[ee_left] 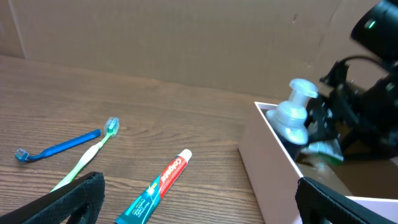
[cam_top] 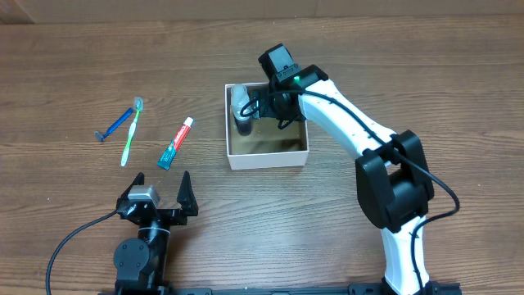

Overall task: Pack container
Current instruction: 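Carry the Dettol soap bar with the right gripper into the box, then lower the soap bar beside the bottle and open the right gripper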

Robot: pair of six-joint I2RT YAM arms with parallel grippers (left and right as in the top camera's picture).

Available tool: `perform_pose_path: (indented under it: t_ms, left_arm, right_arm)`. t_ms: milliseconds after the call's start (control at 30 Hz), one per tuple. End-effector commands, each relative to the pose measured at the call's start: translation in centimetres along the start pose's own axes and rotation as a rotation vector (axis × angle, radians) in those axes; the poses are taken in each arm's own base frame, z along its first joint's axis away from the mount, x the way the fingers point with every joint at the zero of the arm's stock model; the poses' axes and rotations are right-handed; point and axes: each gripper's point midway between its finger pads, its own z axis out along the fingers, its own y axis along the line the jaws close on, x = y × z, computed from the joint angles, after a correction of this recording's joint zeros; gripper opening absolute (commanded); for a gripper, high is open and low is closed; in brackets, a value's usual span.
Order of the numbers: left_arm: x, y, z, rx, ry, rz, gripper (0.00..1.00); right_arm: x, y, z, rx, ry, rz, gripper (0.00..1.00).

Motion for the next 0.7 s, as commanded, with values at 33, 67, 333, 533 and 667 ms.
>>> perform_pose_path:
  t_ms: [33, 67, 333, 533, 667]
  left_arm:
    - [-0.05, 0.03, -0.02, 0.002, -0.005, 0.019, 1.0]
    - [-0.05, 0.03, -0.02, 0.002, -0.005, 0.019, 1.0]
    - [-0.06, 0.02, -0.02, 0.002, -0.006, 0.019, 1.0]
    - [-0.05, 0.03, -0.02, 0.002, -0.005, 0.019, 1.0]
    - [-0.05, 0.03, -0.02, 0.002, -0.005, 0.019, 1.0]
  right_arm:
    - [0.13, -1.66, 2.0, 0.06, 0.014, 0.003, 0.83]
    - [0.12, -1.66, 2.02, 0.06, 0.013, 0.003, 0.83]
    - [0.01, -1.72, 2.02, 0.064, 0.008, 0.002, 0.89]
    - [0.11, -1.78, 2.01, 0.066, 0.012, 0.002, 1.0]
    - [0.32, -1.9, 1.99, 0.071, 0.021, 0.003, 1.0]
